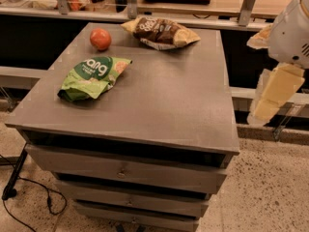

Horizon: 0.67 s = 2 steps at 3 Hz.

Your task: Pick green rice chip bag

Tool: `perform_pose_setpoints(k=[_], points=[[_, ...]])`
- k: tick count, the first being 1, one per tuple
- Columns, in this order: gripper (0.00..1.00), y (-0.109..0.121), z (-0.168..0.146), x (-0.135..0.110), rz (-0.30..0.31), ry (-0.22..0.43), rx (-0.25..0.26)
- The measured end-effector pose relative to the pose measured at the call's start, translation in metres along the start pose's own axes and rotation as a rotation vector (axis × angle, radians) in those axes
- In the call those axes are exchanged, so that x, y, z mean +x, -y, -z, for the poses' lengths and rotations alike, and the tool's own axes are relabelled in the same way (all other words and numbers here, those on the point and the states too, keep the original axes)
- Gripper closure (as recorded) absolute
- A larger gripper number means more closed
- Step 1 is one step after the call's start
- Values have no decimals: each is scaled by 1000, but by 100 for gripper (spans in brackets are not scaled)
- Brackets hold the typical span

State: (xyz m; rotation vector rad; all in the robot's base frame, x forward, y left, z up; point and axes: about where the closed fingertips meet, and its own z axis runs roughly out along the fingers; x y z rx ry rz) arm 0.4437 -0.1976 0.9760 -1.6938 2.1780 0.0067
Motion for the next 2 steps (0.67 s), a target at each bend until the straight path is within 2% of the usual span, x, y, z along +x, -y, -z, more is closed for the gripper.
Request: perform_pose_setpoints(k=[1,2], points=[[0,-4,-34,-34,-25,200,-69],[0,-11,-62,-76,-43,344,-91]])
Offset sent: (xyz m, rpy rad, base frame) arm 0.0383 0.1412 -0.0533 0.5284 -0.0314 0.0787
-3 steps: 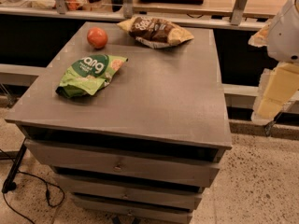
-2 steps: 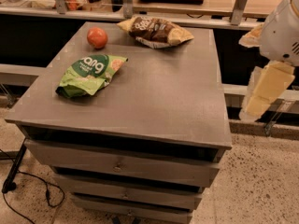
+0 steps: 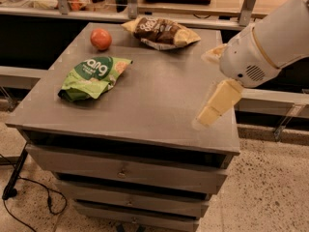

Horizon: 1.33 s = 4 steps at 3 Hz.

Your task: Pick green rice chip bag

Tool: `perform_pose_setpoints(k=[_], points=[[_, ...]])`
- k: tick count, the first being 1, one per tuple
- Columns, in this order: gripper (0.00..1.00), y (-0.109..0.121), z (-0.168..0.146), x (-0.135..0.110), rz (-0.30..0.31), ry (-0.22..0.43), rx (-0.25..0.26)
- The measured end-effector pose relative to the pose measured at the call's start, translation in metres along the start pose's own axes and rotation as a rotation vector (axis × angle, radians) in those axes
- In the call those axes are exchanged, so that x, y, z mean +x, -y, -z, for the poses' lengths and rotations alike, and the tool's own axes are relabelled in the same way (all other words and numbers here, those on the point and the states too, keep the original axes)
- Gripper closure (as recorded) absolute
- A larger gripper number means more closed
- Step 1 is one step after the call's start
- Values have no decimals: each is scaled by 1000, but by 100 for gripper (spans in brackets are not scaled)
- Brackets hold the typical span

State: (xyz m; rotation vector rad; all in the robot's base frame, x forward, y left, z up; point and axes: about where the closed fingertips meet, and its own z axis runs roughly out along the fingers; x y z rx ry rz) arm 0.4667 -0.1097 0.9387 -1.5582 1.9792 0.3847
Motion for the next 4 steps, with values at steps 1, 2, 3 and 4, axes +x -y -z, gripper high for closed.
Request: perform_pose_setpoints(k=[1,2,3,4], points=[[0,-2,-30,-17,-29,117,15],[0,-1,-54,-30,-65,226,25],[0,0,-53,-34,-64,232,32],[0,0,-53,-34,-63,231,31]])
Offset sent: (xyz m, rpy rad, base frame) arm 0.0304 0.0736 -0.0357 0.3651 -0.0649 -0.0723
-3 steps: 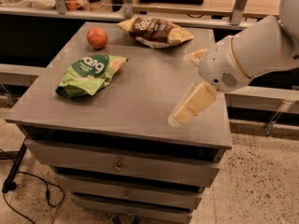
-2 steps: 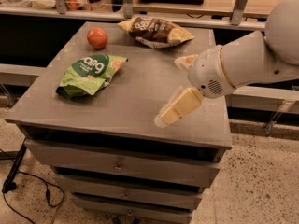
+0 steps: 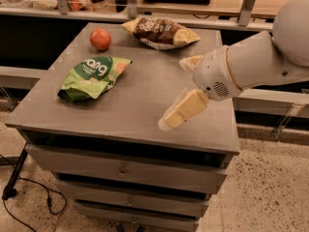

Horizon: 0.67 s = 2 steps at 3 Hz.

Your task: Pick green rice chip bag

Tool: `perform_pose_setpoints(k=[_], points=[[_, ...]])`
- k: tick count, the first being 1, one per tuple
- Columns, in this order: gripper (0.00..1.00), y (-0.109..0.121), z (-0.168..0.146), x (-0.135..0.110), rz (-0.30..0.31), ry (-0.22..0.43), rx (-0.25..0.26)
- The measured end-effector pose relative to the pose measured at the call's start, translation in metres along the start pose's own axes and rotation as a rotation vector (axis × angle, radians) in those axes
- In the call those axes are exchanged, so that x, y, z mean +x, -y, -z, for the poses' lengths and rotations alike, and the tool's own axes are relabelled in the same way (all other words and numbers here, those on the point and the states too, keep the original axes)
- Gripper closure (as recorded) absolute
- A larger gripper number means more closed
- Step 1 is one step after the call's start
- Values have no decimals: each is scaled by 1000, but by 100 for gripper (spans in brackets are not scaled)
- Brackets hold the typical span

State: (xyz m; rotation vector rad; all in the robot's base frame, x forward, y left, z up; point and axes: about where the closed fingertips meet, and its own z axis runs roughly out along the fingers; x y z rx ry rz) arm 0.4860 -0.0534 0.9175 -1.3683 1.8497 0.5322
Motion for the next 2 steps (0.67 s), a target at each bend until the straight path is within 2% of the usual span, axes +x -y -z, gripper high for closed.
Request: perform_pose_setpoints(k=[2], points=[[0,11,-65,-23,18,53,-67]])
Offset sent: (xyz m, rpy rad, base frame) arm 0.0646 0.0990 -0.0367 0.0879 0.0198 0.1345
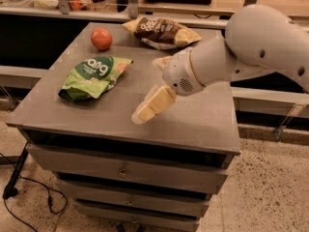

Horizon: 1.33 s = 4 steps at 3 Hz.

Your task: Pick green rice chip bag

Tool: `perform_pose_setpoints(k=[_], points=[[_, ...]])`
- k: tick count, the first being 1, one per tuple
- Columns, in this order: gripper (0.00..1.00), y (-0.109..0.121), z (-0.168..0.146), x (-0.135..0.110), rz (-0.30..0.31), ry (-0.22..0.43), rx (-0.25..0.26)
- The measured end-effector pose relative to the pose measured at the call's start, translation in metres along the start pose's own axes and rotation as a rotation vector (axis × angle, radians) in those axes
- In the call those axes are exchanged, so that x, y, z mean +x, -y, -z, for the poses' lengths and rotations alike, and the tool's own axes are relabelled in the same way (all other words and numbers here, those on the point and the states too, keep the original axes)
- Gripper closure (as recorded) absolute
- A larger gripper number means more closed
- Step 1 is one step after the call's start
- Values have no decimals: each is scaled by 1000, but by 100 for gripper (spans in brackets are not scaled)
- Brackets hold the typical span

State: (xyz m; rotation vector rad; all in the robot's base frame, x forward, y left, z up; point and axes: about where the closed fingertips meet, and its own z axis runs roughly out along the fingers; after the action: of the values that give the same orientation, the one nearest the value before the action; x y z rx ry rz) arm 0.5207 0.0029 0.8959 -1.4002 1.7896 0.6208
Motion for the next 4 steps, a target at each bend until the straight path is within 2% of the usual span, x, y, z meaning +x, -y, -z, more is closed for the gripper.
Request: perform_pose_setpoints(k=[1,2,3,4], points=[[0,11,-33,-10,11,26,-26],[0,17,-61,-10,-10,80,-38],[0,24,-82,-9,-34,155,-26],[0,26,-97,-13,-33,224,-10]])
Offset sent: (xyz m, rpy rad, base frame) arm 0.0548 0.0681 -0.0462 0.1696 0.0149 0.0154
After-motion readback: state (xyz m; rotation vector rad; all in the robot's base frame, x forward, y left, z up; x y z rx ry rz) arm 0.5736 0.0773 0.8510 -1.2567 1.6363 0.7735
